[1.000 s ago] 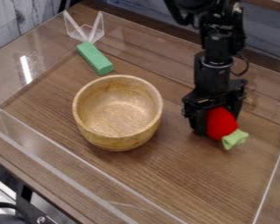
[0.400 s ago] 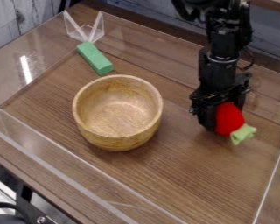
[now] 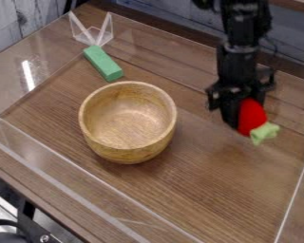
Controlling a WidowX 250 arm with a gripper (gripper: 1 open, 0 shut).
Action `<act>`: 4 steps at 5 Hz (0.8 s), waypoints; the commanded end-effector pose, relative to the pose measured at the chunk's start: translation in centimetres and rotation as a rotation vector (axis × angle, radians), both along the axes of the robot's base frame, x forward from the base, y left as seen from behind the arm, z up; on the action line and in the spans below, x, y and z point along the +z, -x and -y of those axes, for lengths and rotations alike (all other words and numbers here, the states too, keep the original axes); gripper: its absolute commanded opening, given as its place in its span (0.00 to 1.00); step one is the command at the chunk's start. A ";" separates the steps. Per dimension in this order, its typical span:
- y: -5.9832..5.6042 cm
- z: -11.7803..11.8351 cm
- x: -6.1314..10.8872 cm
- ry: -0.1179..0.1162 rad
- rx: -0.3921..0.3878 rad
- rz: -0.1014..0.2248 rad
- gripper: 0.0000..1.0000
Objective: Move the red object to the left side of the table
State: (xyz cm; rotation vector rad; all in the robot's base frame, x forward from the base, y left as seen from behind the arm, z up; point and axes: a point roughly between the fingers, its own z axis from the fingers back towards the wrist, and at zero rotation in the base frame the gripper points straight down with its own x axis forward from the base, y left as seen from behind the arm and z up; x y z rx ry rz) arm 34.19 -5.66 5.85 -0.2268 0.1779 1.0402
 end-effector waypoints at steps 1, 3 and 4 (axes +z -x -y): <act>-1.0 -2.0 5.3 0.052 0.022 0.096 0.00; -0.5 -5.2 8.1 0.097 0.027 0.129 0.00; 0.3 -4.5 8.9 0.115 -0.069 0.129 0.00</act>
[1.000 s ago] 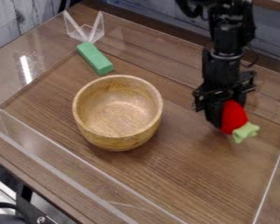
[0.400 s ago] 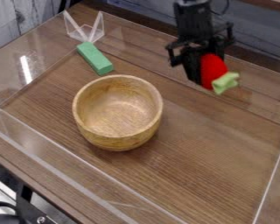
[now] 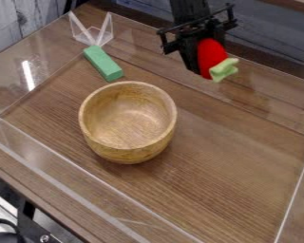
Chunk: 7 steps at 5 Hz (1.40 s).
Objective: Move the red object to the left side of the table
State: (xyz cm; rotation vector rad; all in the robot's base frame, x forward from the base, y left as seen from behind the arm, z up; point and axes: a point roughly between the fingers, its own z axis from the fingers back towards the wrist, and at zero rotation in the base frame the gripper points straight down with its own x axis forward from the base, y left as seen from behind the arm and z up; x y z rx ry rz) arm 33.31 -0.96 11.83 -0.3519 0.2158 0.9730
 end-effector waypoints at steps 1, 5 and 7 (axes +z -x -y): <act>0.4 1.6 3.2 0.005 -0.113 0.095 0.00; 3.7 7.6 6.1 0.018 -0.283 0.093 0.00; 5.7 8.6 7.5 0.000 -0.284 0.083 0.00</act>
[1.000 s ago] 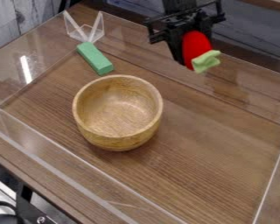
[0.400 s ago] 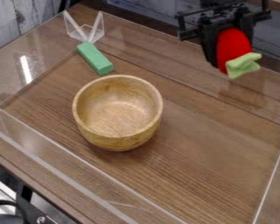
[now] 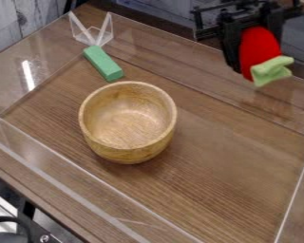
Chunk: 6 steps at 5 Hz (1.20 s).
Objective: Move the red object to the left side of the table
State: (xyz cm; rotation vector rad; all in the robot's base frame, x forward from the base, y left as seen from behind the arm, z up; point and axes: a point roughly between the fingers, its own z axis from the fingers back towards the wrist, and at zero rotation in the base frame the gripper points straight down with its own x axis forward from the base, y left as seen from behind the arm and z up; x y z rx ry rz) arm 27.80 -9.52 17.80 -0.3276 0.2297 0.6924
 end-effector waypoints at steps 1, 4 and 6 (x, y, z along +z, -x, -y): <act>0.8 1.0 0.4 -0.009 -0.008 0.046 0.00; -1.0 -0.3 -2.2 -0.037 0.117 0.054 0.00; -2.0 -1.2 -3.2 -0.044 0.101 0.065 0.00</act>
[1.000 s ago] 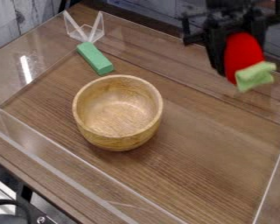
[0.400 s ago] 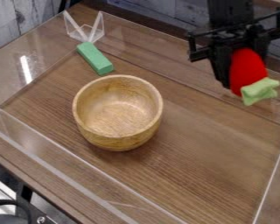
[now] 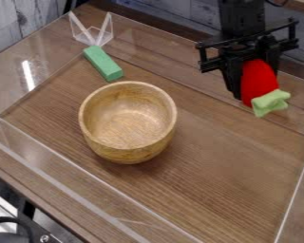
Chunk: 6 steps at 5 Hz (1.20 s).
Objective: Move the red object to the left side of the table
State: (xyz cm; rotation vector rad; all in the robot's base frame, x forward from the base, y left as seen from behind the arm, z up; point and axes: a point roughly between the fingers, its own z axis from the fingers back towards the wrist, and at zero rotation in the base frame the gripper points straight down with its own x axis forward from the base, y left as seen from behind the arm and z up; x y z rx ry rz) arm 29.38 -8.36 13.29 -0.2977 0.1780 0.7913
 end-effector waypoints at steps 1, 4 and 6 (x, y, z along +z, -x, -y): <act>-0.1 -1.4 2.7 0.023 0.033 0.071 0.00; 1.1 -3.4 4.7 0.003 0.009 0.107 0.00; 1.8 -2.1 2.9 -0.029 -0.088 0.109 0.00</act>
